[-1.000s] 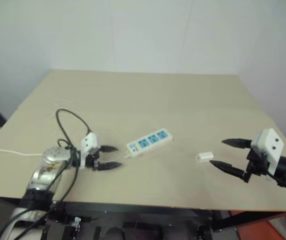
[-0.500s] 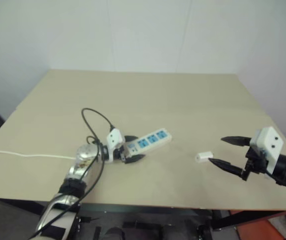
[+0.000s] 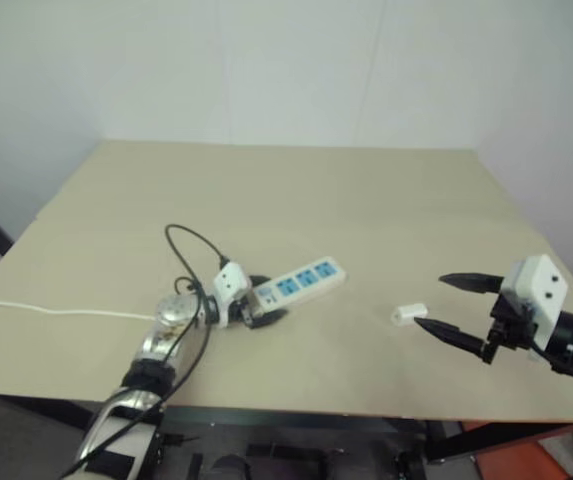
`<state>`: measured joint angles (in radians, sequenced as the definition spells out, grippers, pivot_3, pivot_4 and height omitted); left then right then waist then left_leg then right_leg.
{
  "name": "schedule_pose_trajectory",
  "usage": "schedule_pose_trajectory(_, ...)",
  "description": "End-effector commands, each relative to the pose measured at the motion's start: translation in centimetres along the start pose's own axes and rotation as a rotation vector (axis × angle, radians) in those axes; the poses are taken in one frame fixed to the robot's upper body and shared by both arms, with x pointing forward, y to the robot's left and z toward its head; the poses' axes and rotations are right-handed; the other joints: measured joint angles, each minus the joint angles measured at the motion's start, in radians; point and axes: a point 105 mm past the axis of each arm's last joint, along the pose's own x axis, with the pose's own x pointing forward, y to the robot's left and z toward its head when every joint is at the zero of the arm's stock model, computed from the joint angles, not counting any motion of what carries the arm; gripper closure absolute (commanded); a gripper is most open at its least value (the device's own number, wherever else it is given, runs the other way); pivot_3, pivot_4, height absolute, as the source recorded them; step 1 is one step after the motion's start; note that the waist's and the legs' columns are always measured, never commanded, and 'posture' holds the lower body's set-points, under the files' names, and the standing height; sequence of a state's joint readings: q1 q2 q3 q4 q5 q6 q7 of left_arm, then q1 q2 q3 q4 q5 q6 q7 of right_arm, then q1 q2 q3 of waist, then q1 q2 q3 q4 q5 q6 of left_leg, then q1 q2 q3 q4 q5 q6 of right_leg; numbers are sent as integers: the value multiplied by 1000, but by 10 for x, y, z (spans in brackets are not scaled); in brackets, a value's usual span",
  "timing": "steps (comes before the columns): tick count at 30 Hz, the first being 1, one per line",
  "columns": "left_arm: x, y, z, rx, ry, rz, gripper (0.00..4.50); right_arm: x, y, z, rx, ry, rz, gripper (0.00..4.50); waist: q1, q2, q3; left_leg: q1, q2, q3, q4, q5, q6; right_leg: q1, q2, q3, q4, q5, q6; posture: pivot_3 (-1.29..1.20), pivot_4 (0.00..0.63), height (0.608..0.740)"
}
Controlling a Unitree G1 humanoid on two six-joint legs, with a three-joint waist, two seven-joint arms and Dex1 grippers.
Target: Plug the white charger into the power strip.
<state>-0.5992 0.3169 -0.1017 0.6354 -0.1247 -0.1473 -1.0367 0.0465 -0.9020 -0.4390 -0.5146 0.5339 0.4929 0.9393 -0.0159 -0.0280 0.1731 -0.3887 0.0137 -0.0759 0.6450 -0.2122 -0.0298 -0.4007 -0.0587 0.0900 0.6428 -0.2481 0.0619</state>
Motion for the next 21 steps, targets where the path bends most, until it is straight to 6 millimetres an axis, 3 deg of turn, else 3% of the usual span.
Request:
schedule_pose_trajectory(1,11,-16,-10,-87,1,-87,12,1,-1,11,-38,-27,8,0,4,0,0,0,0,0,0,0,0,0,0,0,0,0,0,0,150,740)
schedule_pose_trajectory(2,12,-19,-11,-88,3,-107,392,2,-1,12,-40,-27,12,0,4,0,0,0,0,0,0,0,0,1,0,0,0,0,0,0,150,740)
schedule_pose_trajectory(6,15,-25,-10,-101,-1,-169,1218,4,-1,15,-60,-29,38,0,6,0,-1,1,-1,0,0,0,0,3,-1,-1,-2,0,1,0,150,740)
schedule_pose_trajectory(11,8,-27,2,-2,-19,-252,1208,9,-5,20,-119,-9,114,0,3,0,-1,3,-1,-1,0,0,0,6,-1,-1,-2,-1,1,0,150,740)
schedule_pose_trajectory(14,-7,-30,15,71,-39,-340,1208,15,-8,20,-163,19,185,0,0,0,0,3,0,-1,-1,0,0,5,-1,-1,-3,-1,1,0,150,740)
schedule_pose_trajectory(17,-23,-34,22,102,-43,-414,1208,22,-15,13,-237,102,254,0,-7,0,0,0,0,0,0,0,0,0,-1,-1,-2,0,0,0,150,740)
schedule_pose_trajectory(21,-37,-40,15,115,2,-471,1208,32,-23,-7,-351,256,364,0,-15,1,0,-1,1,0,-1,0,0,-3,0,-1,0,0,-2,0,150,740)
